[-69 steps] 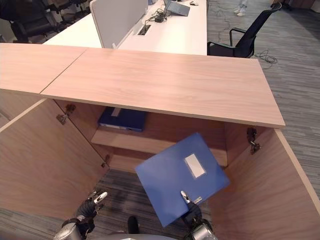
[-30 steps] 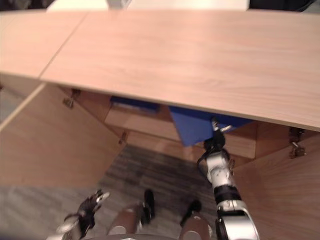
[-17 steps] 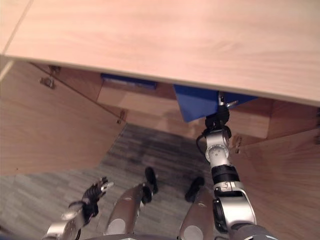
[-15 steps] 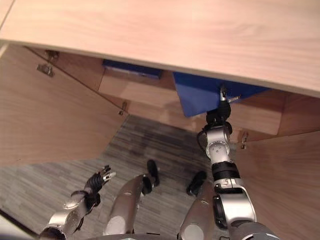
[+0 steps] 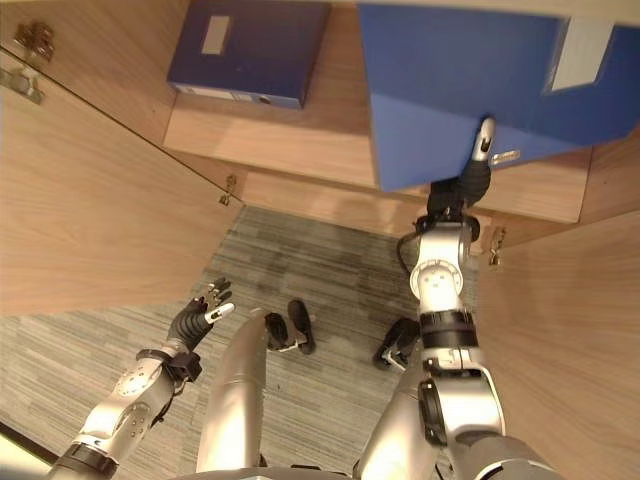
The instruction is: Put the empty folder in the office cabinet
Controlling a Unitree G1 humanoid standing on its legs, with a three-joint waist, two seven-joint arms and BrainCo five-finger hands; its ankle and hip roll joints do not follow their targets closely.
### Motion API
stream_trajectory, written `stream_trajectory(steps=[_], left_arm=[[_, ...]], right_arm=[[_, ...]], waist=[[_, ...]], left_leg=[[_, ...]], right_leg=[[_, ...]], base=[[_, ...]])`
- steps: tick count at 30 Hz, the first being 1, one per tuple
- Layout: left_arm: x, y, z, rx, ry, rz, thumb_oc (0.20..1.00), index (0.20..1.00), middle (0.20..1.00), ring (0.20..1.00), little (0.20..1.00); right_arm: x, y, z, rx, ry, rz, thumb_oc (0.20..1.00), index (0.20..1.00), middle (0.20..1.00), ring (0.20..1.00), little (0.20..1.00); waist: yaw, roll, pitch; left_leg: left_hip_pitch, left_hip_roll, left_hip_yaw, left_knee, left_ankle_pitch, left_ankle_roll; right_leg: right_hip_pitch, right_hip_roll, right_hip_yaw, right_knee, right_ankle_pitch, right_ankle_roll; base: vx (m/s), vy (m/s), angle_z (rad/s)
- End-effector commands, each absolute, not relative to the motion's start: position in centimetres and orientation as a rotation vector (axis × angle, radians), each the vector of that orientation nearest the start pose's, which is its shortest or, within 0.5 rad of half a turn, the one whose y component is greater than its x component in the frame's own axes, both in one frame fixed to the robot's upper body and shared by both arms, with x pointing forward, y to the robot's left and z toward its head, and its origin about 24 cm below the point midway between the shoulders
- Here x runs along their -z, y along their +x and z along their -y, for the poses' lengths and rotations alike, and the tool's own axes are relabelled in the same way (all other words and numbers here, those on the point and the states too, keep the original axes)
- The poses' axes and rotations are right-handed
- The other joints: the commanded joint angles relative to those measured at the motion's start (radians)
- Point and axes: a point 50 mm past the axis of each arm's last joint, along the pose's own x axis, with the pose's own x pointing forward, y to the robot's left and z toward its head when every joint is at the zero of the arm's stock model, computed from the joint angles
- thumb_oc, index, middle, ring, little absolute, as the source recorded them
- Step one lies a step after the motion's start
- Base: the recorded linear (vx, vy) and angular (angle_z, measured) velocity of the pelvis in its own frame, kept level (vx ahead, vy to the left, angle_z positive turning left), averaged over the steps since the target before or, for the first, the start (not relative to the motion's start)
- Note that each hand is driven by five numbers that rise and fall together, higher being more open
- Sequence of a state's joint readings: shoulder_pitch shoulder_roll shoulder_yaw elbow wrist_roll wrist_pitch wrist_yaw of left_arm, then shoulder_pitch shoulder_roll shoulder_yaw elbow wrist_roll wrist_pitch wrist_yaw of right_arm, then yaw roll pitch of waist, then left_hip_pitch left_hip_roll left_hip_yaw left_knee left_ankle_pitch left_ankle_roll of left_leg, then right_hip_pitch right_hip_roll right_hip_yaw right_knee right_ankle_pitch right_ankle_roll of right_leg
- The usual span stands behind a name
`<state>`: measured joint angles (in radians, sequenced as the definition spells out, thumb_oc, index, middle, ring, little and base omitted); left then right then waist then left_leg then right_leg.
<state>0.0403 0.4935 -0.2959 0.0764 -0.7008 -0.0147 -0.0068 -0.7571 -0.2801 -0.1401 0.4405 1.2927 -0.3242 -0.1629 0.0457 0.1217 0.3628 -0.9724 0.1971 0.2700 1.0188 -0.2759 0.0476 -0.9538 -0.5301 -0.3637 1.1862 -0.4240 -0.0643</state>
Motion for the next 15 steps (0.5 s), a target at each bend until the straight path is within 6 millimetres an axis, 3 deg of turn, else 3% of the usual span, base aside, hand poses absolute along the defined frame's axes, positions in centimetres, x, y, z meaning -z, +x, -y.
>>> stream_trajectory(steps=[1, 5, 15], left_arm=[[-1.1, 22.2, -19.2, 0.18, -0.188, -0.243, 1.0, 1.0, 1.0, 1.0, 1.0], [-1.4, 22.6, -19.6, 0.18, -0.108, -0.239, 1.0, 1.0, 1.0, 1.0, 1.0], [-1.6, 22.4, -20.7, 0.179, -0.022, -0.248, 1.0, 1.0, 1.0, 1.0, 1.0]], right_arm=[[-23.2, 36.8, 25.8, 0.26, 1.2, 0.665, 0.2, 0.2, 0.2, 0.2, 0.2], [-24.1, 37.6, 27.3, 0.374, 1.249, 0.647, 0.2, 0.2, 0.2, 0.2, 0.2], [-30.9, 37.6, 30.9, 0.467, 1.06, 0.655, 0.2, 0.2, 0.2, 0.2, 0.2]], waist=[[0.032, 0.006, -0.076], [0.044, 0.011, -0.084], [0.092, 0.001, -0.1]], left_leg=[[0.028, 0.02, -0.041, -0.02, -0.067, -0.053], [0.012, 0.028, -0.049, -0.013, -0.07, -0.055], [-0.007, 0.022, -0.077, -0.025, -0.06, -0.065]], right_leg=[[0.091, -0.024, 0.039, -0.082, -0.056, 0.018], [0.084, -0.024, 0.03, -0.081, -0.057, 0.025], [0.106, -0.031, -0.012, -0.098, -0.054, 0.043]], base=[[0.0, 0.013, 0.08], [0.0, 0.0, 0.0], [0.01, -0.017, 0.03]])
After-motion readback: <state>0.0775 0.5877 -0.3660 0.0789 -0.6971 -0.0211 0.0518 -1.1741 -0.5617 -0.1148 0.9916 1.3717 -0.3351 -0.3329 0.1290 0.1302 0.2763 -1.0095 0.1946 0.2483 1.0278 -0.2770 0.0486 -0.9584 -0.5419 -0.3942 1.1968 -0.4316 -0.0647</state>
